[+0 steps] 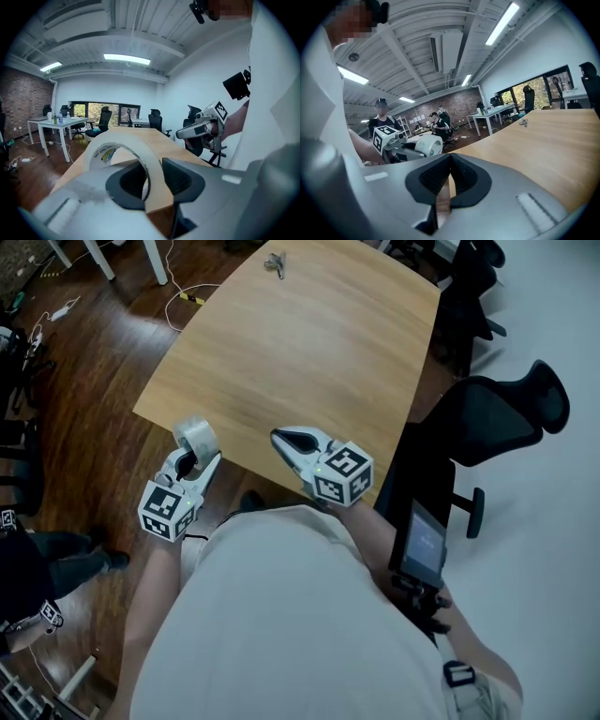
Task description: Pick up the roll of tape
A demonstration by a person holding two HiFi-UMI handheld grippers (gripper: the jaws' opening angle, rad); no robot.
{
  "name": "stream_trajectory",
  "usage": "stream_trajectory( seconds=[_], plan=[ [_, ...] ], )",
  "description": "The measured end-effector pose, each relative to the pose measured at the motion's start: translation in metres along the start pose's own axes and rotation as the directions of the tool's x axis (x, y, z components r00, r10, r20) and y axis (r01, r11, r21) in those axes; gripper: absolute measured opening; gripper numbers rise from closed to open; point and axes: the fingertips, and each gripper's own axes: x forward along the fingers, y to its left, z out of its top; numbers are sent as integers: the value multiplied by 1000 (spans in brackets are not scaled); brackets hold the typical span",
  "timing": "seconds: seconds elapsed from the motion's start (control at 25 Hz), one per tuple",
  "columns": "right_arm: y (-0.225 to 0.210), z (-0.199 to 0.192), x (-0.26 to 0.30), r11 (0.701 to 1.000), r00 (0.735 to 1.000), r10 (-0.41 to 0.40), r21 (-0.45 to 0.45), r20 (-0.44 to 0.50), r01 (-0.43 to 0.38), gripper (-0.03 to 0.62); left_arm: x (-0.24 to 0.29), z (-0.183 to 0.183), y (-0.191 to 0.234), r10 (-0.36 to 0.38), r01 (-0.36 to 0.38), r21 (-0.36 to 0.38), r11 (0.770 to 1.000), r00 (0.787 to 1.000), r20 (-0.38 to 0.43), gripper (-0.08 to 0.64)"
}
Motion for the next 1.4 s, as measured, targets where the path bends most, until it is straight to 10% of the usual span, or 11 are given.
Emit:
stream_trajectory(
  seconds=[1.4],
  plan=[
    [83, -12, 42, 954, 959, 280, -101, -45, -283, 6, -86, -13, -10, 169, -129, -195, 972, 964, 205, 112]
  ],
)
